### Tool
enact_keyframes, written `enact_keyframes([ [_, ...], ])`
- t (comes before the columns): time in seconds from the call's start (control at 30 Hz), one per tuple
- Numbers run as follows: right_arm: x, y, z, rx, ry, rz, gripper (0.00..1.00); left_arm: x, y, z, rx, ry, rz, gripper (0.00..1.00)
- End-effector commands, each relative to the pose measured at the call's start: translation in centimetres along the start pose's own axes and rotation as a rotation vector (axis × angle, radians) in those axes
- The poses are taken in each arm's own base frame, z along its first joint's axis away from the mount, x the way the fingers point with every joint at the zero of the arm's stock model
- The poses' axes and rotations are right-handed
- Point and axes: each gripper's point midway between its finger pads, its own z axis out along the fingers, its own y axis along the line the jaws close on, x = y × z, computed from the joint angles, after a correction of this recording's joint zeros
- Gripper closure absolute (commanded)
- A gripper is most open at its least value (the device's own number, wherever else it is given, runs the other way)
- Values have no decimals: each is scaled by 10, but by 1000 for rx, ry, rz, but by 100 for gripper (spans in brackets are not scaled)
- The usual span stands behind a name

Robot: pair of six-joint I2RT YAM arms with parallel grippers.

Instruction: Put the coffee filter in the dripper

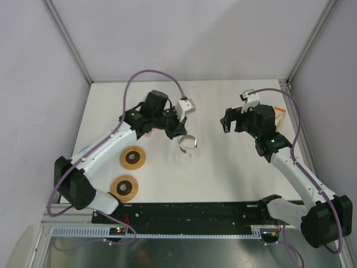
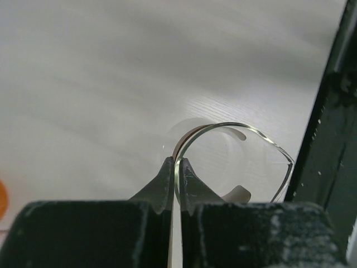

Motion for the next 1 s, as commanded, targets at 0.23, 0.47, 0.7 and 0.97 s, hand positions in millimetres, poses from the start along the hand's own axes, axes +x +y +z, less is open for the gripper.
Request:
enact_keyframes([
  [0.23, -22, 5, -8, -25, -47, 11, 1, 47, -24, 50, 162, 35, 87, 100],
  [0.47, -23, 7, -6, -37, -54, 7, 1, 68, -19, 62, 146, 52, 110, 100],
  [0.7, -24, 8, -4, -49, -56, 7, 1, 65, -21, 60, 160, 29, 131, 76],
  [0.97, -26, 12, -6, -72, -64, 6, 1, 14, 0, 33, 18, -42, 141, 38],
])
